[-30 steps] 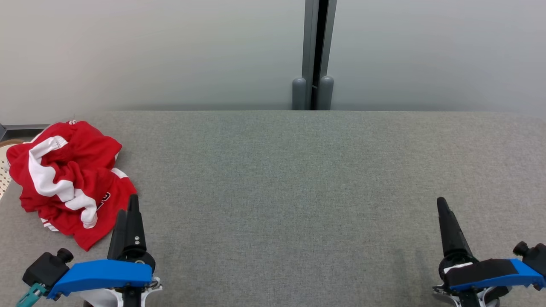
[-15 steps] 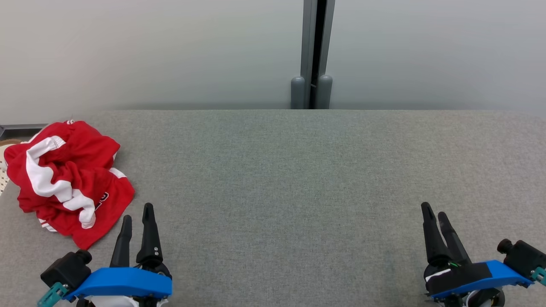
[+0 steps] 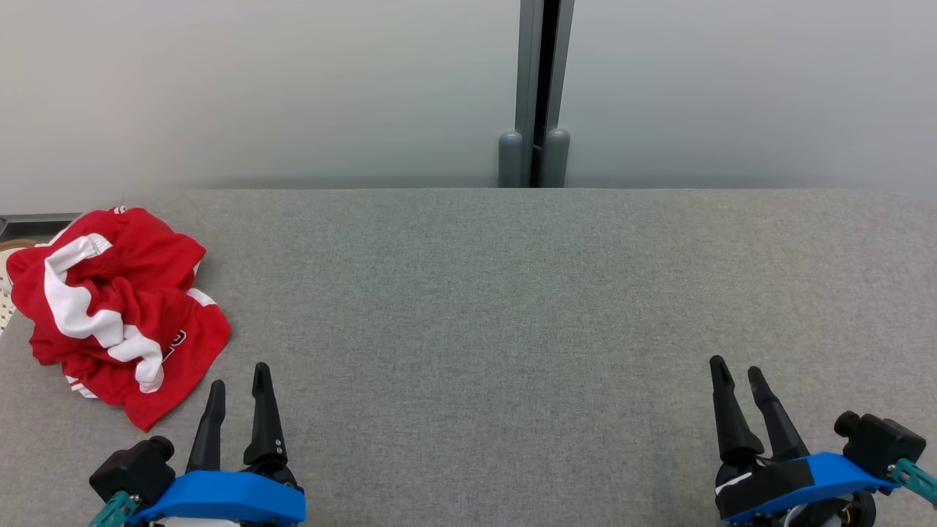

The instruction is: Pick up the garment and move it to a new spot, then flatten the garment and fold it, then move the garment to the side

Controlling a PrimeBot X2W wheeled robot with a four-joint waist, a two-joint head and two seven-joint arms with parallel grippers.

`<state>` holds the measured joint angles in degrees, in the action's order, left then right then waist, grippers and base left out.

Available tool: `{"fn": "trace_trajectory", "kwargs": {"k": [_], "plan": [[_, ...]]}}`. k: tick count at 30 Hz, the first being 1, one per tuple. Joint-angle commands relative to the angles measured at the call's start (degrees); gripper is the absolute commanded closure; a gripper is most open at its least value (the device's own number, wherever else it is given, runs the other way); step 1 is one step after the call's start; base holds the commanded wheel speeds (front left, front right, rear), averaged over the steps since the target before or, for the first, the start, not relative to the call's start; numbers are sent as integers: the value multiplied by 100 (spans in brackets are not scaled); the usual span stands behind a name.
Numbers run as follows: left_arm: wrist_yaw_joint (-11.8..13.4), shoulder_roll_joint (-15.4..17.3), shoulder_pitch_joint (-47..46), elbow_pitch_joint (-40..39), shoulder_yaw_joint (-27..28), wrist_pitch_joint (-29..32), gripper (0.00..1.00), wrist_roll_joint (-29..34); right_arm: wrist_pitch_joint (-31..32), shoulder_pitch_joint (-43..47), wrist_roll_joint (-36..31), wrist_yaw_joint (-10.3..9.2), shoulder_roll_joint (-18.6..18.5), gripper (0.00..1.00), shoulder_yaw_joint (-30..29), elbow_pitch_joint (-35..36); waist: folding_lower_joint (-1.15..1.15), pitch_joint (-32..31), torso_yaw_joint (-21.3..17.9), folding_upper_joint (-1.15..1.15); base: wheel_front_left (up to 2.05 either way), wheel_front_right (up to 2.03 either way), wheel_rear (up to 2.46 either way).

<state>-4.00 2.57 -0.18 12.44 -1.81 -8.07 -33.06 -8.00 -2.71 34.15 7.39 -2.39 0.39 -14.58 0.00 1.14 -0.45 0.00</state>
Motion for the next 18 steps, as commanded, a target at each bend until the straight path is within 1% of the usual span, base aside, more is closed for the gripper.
{"fn": "trace_trajectory", "kwargs": {"k": [1,18], "plan": [[22,36,-19,-19,-4,-54,0,157,-62,-28,-175,10,-47,0,17,28,0,-1,1,0,0,0,0],[-15,37,79,226,-18,-289,0,987,-301,-20,-1283,12,-55,0,118,-111,0,-48,-10,0,0,0,0]]}}
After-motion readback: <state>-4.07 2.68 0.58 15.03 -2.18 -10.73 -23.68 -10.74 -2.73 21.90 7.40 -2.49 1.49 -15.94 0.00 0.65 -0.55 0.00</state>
